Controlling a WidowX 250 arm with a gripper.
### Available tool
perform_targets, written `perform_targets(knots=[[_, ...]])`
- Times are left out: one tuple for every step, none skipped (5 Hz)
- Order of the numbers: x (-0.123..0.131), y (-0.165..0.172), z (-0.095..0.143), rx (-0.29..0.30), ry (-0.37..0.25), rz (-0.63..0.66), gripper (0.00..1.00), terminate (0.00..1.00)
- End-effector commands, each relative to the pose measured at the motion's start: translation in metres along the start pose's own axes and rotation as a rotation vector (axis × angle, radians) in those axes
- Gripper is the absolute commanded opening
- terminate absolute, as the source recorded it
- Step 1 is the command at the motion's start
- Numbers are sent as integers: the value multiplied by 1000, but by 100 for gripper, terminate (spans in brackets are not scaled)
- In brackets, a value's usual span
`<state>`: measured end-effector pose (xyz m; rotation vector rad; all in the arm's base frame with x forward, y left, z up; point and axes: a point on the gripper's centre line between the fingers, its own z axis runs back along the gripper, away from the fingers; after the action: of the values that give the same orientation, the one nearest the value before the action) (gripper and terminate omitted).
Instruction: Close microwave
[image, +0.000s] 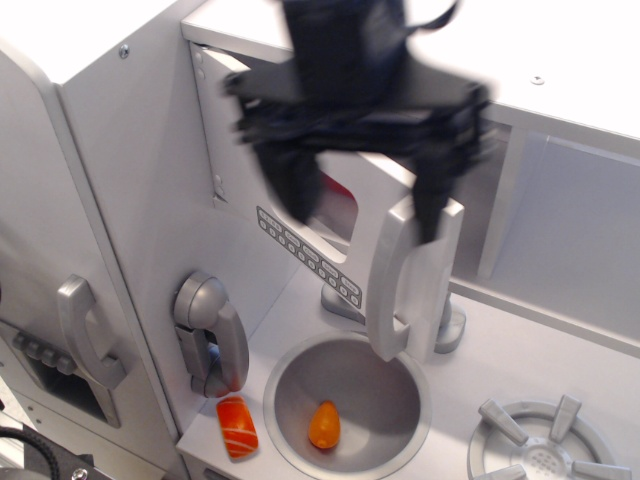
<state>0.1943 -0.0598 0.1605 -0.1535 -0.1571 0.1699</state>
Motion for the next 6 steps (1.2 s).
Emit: perform_targets(knots=[[12, 48, -3, 66, 14, 10, 100, 0], [27, 61, -14, 98, -17, 36, 100, 0], [43, 59, -24, 120, -21, 56, 100, 0], [57, 54, -31, 133, -65, 48, 100, 0], [67, 47, -36, 126, -114, 39, 100, 0], [80, 40, -44, 114, -116, 71, 100, 0]])
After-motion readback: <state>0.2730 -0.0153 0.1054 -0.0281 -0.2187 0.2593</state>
